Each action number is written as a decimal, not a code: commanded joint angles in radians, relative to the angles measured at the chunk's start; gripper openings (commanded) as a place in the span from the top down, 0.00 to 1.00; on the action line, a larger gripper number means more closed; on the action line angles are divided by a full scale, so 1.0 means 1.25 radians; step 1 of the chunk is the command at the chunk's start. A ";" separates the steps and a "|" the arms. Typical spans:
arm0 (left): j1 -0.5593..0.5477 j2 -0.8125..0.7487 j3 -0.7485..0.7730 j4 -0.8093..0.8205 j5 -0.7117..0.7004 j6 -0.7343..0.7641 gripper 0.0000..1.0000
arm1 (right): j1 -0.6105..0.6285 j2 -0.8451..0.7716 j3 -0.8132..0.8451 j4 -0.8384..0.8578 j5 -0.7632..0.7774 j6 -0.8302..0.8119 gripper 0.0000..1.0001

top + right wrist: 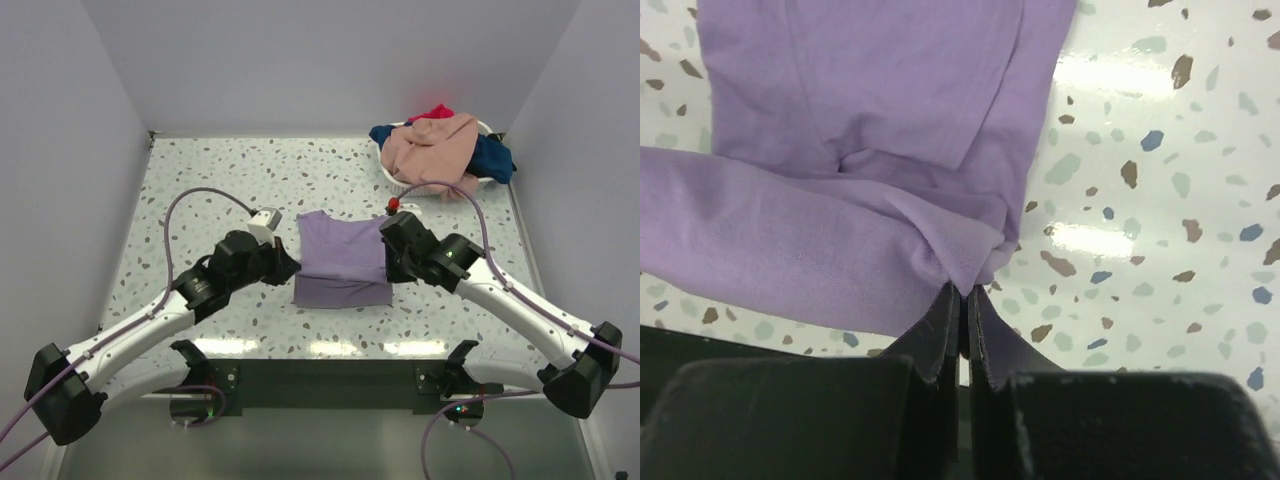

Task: Fold and stack the t-shirts
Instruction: Fold the tshirt, then neatly place the folded tshirt to the corner

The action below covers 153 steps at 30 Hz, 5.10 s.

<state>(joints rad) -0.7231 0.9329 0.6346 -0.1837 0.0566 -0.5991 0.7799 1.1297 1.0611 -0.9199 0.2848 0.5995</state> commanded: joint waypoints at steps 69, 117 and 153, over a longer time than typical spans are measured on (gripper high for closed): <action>0.221 0.437 0.106 0.401 0.043 0.008 0.00 | -0.277 0.331 0.183 0.338 -0.177 -0.251 0.20; 0.067 0.795 0.136 0.586 -0.019 -0.185 0.43 | -0.277 0.476 -0.040 0.520 -0.310 -0.176 0.25; 0.430 0.856 0.798 -0.230 -0.224 0.599 1.00 | -0.277 0.323 0.040 0.422 -0.305 -0.256 0.20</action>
<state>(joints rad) -0.2195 1.9831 1.5337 -0.3851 -0.1738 0.0517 0.4316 1.5513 1.1160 -0.4107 -0.0559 0.2932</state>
